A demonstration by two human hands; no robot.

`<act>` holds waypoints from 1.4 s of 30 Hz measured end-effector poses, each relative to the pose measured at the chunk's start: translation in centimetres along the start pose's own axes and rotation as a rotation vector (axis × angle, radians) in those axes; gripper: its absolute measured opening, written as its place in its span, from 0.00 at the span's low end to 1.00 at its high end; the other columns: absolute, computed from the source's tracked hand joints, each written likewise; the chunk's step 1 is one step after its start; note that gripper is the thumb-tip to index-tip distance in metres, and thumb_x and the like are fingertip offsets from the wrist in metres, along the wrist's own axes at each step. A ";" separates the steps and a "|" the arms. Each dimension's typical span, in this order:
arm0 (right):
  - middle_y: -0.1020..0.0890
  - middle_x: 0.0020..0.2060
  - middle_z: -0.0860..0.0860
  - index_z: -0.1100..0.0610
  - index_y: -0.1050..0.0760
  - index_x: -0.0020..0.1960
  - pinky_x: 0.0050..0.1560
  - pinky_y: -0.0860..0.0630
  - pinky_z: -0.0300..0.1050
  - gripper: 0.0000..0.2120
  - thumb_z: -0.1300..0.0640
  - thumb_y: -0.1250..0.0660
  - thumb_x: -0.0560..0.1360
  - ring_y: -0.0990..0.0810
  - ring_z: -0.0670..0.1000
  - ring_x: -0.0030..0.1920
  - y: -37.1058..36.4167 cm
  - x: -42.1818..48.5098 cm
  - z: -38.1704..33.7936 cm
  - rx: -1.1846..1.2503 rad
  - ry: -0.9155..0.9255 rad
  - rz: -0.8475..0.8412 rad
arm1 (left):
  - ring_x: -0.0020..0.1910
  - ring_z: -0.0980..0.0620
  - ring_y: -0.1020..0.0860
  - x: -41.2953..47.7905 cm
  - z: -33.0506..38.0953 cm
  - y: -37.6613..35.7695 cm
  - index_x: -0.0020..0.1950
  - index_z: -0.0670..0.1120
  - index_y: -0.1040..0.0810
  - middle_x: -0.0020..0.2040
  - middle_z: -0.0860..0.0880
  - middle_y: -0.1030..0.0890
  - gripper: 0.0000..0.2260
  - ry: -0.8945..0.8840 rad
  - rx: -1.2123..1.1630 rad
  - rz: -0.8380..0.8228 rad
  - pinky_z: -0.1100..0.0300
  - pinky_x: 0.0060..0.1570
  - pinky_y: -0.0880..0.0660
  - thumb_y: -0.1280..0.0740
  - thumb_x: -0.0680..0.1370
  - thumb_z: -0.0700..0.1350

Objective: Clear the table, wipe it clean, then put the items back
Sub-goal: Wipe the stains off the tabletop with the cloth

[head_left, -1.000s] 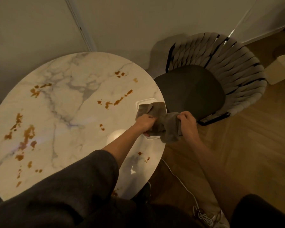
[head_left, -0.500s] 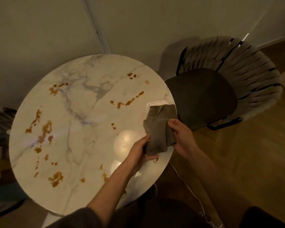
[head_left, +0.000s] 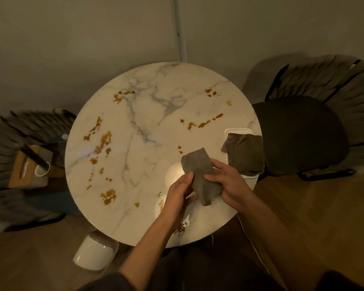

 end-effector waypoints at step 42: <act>0.55 0.79 0.57 0.61 0.53 0.79 0.75 0.52 0.57 0.31 0.46 0.52 0.82 0.59 0.55 0.79 -20.5 6.2 24.6 -1.827 0.415 0.169 | 0.65 0.39 0.28 3.6 -0.6 42.3 0.67 0.38 0.27 0.66 0.40 0.25 0.29 0.136 0.011 0.905 0.50 0.65 0.34 0.51 0.83 0.59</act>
Point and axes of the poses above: each hand's wrist, its own x-axis towards the middle knuckle, its own y-axis out of the back of the hand, z = x × y, the point moved 7 cm from there along x, towards the middle knuckle
